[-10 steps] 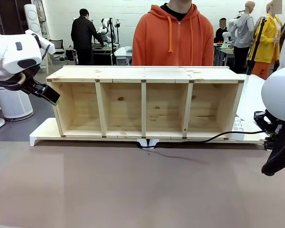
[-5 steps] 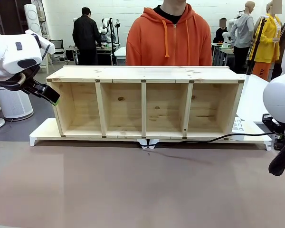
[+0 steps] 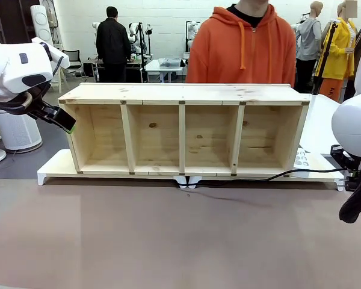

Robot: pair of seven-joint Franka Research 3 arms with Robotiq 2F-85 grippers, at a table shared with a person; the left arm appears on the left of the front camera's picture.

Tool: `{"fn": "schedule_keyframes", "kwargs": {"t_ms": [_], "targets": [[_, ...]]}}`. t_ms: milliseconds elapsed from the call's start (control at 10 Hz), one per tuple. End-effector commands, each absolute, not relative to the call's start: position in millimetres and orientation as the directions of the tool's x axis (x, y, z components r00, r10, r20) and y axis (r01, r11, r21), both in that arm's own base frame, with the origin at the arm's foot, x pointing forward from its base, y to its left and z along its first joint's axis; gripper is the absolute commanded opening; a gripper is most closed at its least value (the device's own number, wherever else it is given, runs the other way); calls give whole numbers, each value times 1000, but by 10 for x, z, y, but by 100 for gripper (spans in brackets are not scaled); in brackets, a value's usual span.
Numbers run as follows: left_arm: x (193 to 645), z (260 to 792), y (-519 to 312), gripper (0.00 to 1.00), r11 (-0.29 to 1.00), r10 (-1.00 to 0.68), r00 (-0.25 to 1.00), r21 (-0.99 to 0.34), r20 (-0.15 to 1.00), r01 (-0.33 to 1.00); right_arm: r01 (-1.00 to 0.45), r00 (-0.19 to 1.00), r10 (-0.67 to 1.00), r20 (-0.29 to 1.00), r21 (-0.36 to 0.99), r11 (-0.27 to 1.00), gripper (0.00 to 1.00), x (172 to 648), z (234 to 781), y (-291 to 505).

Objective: Perform cable management.
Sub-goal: Pull the grasped Power Cable to the location of the Power Strip.

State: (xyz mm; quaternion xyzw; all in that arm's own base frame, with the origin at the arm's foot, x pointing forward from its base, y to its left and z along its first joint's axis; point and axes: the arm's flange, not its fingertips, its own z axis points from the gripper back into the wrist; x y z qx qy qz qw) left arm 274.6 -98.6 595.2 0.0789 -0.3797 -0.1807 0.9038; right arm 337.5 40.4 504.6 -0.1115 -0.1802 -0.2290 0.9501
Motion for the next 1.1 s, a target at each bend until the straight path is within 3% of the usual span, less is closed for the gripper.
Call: {"fn": "schedule_keyframes", "kwargs": {"t_ms": [0,1000], "targets": [[2768,5952,-995,100,922,-386,639,281,666,265,474,832,-392,392,-136,870,16,3372,5051,371],[2768,5952,-995,100,922,-386,639,281,666,265,406,851,-302,430,-172,898,16,3839,5358,-243]]}}
